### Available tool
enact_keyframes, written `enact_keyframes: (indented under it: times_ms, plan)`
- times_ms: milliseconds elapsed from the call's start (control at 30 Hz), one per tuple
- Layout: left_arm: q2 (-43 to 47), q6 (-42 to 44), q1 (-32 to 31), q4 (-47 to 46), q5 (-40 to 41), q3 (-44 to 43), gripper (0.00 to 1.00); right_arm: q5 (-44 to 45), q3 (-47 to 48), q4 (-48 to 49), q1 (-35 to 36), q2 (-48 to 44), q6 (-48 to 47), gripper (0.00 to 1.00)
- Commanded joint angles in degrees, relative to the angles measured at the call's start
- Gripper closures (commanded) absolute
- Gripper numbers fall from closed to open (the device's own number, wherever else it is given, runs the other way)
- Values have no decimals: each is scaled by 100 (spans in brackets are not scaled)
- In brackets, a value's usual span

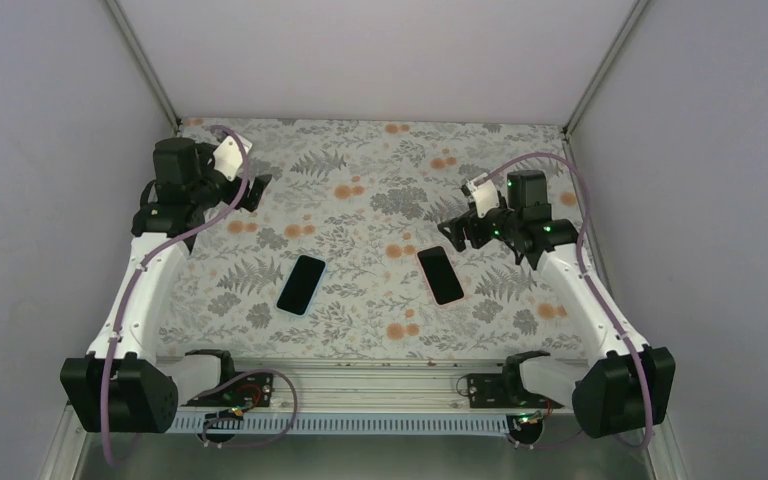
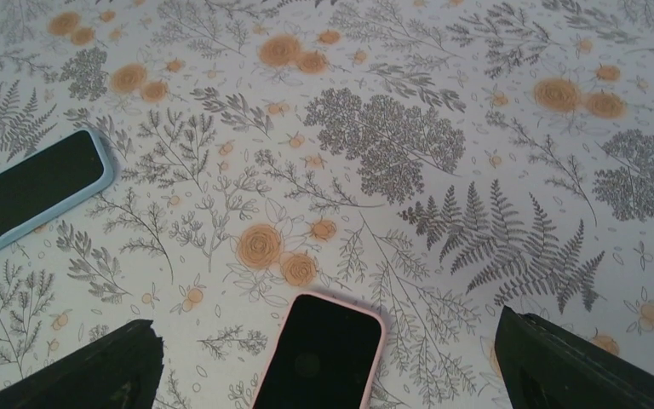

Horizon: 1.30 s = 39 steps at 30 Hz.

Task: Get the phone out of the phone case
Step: Adjust the phone at the center of the board.

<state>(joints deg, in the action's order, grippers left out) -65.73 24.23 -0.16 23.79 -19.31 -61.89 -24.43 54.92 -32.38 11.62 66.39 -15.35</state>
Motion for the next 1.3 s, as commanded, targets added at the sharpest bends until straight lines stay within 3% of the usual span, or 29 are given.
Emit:
enact_keyframes:
  times_ms: [0,267,300,333,367,400,433,900,1267]
  plan:
    - [50,26,7,178,86,-65,0,155,162,-292,69,-133,-52,0]
    - [0,-21,7,55,71,-159,0,382,59,-406,70,-124,-278,1]
    - [0,-23,6,69,68,-188,0,460,43,-420,69,-56,-329,6]
    - [-2,-23,5,78,63,-206,0,619,34,-451,71,71,-377,22]
    - [3,-23,7,71,82,-220,0,880,51,-482,72,293,-388,57]
    - [2,-32,5,57,99,-224,0,1218,67,-502,75,548,-368,86]
    - [6,-32,7,49,102,-229,0,1473,128,-548,63,859,-365,96]
    - [-172,-108,16,-350,637,161,0,1612,202,-329,235,3091,-715,97]
    - [-202,-199,35,-501,614,235,0,1531,678,-185,953,3952,-814,97]
